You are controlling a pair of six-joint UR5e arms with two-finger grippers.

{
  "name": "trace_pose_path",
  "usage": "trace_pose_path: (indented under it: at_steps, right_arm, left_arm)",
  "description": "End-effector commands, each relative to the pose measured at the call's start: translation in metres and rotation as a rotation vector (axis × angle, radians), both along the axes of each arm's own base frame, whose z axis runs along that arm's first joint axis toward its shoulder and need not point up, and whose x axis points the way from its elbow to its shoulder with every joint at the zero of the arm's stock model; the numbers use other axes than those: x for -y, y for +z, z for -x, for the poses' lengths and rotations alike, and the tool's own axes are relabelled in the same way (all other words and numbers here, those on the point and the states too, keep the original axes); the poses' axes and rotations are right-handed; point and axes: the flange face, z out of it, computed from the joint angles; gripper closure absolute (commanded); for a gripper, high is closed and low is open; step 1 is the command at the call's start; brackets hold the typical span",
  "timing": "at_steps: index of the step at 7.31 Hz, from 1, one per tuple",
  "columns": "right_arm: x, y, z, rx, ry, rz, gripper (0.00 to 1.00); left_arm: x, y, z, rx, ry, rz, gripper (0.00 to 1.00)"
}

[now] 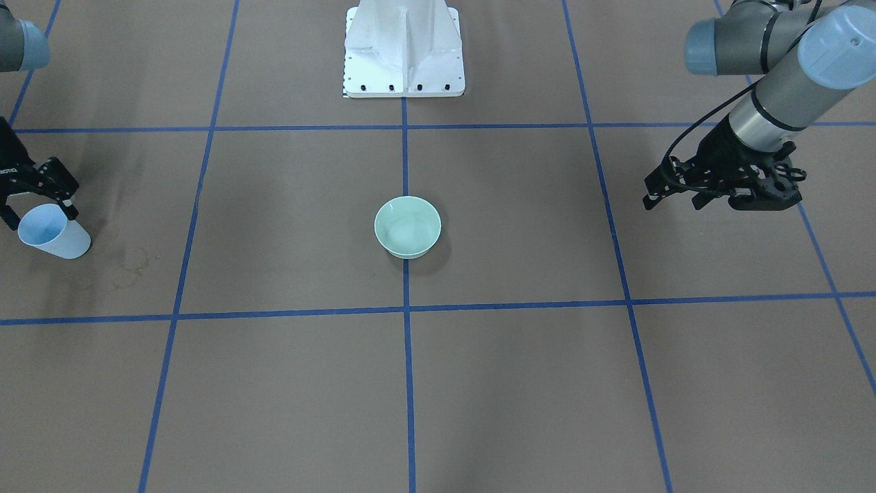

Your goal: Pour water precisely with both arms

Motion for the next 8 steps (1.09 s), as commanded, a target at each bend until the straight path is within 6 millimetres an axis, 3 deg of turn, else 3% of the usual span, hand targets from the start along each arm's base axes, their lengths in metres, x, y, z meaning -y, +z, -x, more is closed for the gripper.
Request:
trace_pose_path:
  at_steps: [1,3,5,6,7,8]
  right_arm:
    - [0.011,0.001,-0.045,0.002,-0.03,-0.022,0.0]
    - [0.04,-0.011,-0.082,0.003,-0.071,0.01,0.0]
    - [0.09,-0.035,-0.118,-0.031,-0.187,0.031,0.0]
    - [0.105,-0.041,-0.135,-0.057,-0.23,0.03,0.0]
    - [0.112,-0.044,-0.137,-0.066,-0.271,0.038,0.0]
    - [0.114,-0.046,-0.139,-0.047,-0.288,0.049,0.0]
  left_arm:
    - [-0.017,-0.05,-0.096,-0.004,-0.027,0.04,0.05]
    - [-0.025,-0.093,-0.183,-0.011,-0.022,0.064,0.05]
    - [-0.028,-0.139,-0.281,-0.008,0.003,0.091,0.05]
    - [-0.021,-0.158,-0.304,-0.004,0.007,0.092,0.05]
    - [-0.027,-0.153,-0.312,0.003,0.02,0.094,0.06]
    - [-0.031,-0.151,-0.318,0.005,0.028,0.098,0.18]
